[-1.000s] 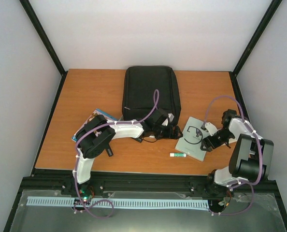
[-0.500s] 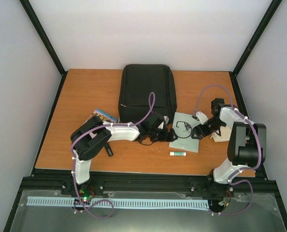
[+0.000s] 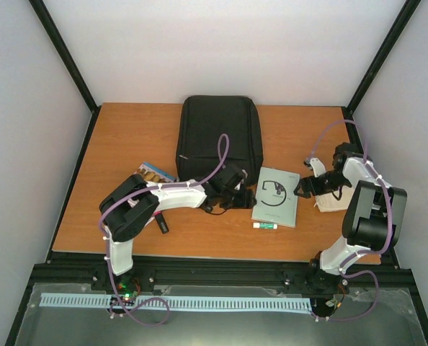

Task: Pack the student bag
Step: Pick up the book from the center of the board.

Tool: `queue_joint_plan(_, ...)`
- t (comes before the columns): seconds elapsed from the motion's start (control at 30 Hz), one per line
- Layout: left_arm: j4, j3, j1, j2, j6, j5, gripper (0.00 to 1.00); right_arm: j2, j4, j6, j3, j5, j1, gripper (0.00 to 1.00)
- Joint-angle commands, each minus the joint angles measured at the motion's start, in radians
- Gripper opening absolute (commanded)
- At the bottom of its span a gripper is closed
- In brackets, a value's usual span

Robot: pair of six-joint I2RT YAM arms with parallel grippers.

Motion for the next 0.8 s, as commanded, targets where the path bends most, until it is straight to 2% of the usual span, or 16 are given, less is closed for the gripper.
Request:
queue_joint_plan(0.0,-0.022,0.087,-0.010,0.035,-0.004,-0.021,0.63,0.012,-0.002,-0.007,-0.048,-0.088,0.002,0.78)
queue_joint_plan(0.17,-0.048,0.152,-0.010,0.087,-0.015,-0.041,0.52,0.066,0.014,0.007,-0.069,-0.136,0.002,0.78)
queue_joint_plan(0.3,-0.072,0.189,-0.010,0.126,-0.019,-0.055,0.41,0.090,0.047,0.031,-0.077,-0.106,0.002,0.78)
queue_joint_plan(0.5,-0.093,0.210,-0.010,0.164,-0.028,-0.078,0.34,0.170,0.059,0.028,-0.070,-0.116,0.002,0.77)
queue_joint_plan(0.7,-0.072,0.209,-0.010,0.207,-0.036,-0.046,0.32,0.238,0.041,0.015,-0.050,-0.155,0.004,0.77)
queue_joint_plan(0.77,-0.064,0.207,-0.010,0.218,-0.032,-0.038,0.23,0.254,0.025,0.002,-0.037,-0.189,0.008,0.77)
